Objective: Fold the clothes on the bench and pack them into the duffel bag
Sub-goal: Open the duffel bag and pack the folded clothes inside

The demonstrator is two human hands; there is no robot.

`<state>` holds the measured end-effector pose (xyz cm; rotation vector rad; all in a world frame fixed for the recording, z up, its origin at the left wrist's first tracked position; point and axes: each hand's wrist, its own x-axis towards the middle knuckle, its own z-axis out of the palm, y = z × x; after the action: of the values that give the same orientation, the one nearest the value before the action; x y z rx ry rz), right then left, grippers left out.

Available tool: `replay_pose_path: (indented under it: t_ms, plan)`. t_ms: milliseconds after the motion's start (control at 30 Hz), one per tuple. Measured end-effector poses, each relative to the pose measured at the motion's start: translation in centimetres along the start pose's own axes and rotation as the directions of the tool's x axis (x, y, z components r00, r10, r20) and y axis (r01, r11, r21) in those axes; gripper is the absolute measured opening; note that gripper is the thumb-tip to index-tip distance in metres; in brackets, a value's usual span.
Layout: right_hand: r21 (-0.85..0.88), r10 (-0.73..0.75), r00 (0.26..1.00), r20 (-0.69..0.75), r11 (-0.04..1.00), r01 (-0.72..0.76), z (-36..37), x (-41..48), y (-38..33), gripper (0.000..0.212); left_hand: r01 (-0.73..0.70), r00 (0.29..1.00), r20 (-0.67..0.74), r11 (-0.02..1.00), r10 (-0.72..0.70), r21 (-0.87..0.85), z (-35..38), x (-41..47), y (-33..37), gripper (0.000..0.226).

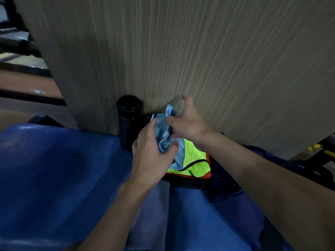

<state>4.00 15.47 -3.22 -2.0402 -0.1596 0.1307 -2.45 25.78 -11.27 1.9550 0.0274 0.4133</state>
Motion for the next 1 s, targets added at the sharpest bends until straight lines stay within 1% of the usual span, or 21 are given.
replay_pose_path:
  t_ms: [67, 100, 167, 233, 300, 367, 433, 533, 633, 733, 800, 867, 933, 1000]
  plan:
    - [0.076, -0.007, 0.999, 0.054, 0.997, 0.003, 0.4, -0.2, 0.6, 0.079, -0.014, 1.0, 0.005, 0.999, 0.014, 0.036, -0.2, 0.1, -0.5, 0.078]
    - [0.112, -0.026, 0.998, 0.048, 0.994, 0.021, 0.5, -0.2, 1.0, 0.077, -0.022, 1.0, 0.004, 0.999, 0.022, 0.047, -0.3, 0.1, -0.8, 0.078]
    - [0.158, -0.061, 0.997, -0.039, 0.985, 0.067, 0.5, -0.2, 1.9, 0.073, -0.025, 1.0, 0.01, 0.997, 0.025, 0.075, -0.5, 0.1, -1.2, 0.074]
    - [0.12, -0.06, 0.989, -0.132, 0.99, 0.076, 0.2, -0.2, 2.6, 0.068, 0.014, 1.0, 0.015, 0.997, -0.015, 0.069, -0.7, 0.1, -1.2, 0.067]
    - [0.148, 0.025, 0.994, -0.111, 0.989, -0.009, 0.2, -0.4, 3.1, 0.073, 0.049, 0.999, 0.004, 0.998, -0.049, 0.035, -0.9, 0.1, -1.1, 0.066]
    - [0.209, 0.119, 0.991, -0.058, 0.972, -0.104, 0.4, -0.6, 3.4, 0.089, 0.058, 0.998, -0.013, 0.998, -0.058, 0.0, -1.1, 0.1, -1.0, 0.067]
    - [0.276, 0.15, 0.987, -0.056, 0.952, -0.129, 0.6, -0.5, 3.7, 0.097, 0.085, 0.996, 0.003, 0.995, -0.085, -0.046, -1.3, 0.0, -1.1, 0.068]
    - [0.377, 0.169, 0.982, -0.089, 0.918, -0.124, 0.7, -0.2, 3.5, 0.098, 0.094, 0.996, 0.015, 0.987, -0.093, -0.127, -1.6, 0.0, -1.4, 0.069]
    - [0.417, 0.179, 0.979, -0.098, 0.901, -0.123, 0.6, -0.5, 3.0, 0.092, 0.074, 0.997, -0.001, 0.985, -0.075, -0.154, -2.0, -0.3, -1.4, 0.073]
    - [0.439, 0.154, 0.983, -0.105, 0.894, -0.093, 0.2, -1.2, 2.4, 0.08, 0.103, 0.994, -0.003, 0.979, -0.105, -0.177, -2.2, -0.7, -1.1, 0.074]
    - [0.488, 0.133, 0.984, -0.12, 0.871, -0.058, -0.2, -2.1, 1.8, 0.074, 0.117, 0.993, -0.009, 0.977, -0.121, -0.18, -2.3, -0.9, -0.8, 0.076]
    - [0.544, 0.101, 0.988, -0.114, 0.839, -0.023, -0.8, -3.4, 1.2, 0.07, 0.076, 0.997, -0.021, 0.987, -0.08, -0.14, -2.5, -1.1, -0.2, 0.075]
    - [0.594, 0.07, 0.992, -0.105, 0.804, 0.006, -1.6, -4.9, 0.8, 0.067, -0.003, 1.0, -0.026, 0.996, 0.0, -0.094, -2.6, -1.5, 1.1, 0.068]
    - [0.633, 0.052, 0.991, -0.119, 0.773, 0.036, -2.8, -6.5, 0.6, 0.064, -0.05, 0.999, -0.008, 0.996, 0.049, -0.068, -2.6, -1.8, 2.4, 0.065]
